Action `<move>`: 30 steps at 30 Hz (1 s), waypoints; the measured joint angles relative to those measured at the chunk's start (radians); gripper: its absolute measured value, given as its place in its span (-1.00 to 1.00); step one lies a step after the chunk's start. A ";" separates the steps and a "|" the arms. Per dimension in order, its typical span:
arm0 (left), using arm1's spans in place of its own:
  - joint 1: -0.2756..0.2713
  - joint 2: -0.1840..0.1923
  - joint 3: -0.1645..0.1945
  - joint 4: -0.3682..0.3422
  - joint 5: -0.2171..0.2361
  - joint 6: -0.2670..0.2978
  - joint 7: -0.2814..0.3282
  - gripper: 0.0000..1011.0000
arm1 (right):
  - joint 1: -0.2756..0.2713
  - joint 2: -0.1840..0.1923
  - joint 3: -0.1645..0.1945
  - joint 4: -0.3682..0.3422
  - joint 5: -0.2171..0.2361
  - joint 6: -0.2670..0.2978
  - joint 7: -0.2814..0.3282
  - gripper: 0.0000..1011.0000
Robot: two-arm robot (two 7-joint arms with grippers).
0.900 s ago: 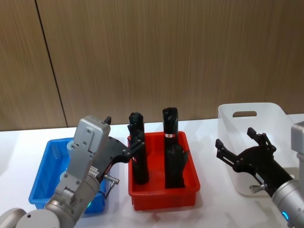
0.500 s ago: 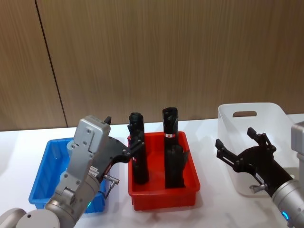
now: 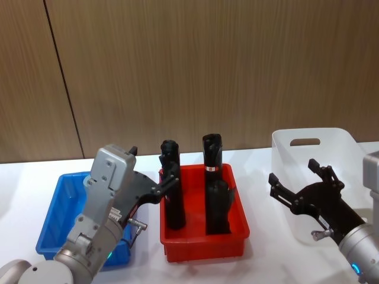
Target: Pick the cotton swabs from the blue box and place them into the white box.
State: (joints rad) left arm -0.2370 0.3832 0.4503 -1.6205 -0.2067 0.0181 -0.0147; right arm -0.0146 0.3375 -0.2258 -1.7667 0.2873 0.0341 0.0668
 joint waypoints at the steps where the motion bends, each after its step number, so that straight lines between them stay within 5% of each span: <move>1: 0.000 0.002 -0.002 0.002 -0.004 0.005 -0.003 0.99 | 0.000 0.000 0.000 0.000 0.000 0.000 0.000 0.98; 14: 0.007 0.037 -0.042 -0.001 -0.084 0.103 -0.010 0.99 | 0.000 0.000 0.000 0.000 0.000 0.000 0.000 0.98; 30: 0.040 0.089 -0.109 -0.010 -0.238 0.253 0.085 0.99 | 0.000 0.000 0.000 0.000 0.000 0.000 0.000 0.98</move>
State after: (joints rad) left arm -0.1966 0.4719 0.3411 -1.6305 -0.4445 0.2710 0.0698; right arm -0.0147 0.3375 -0.2258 -1.7667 0.2873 0.0341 0.0667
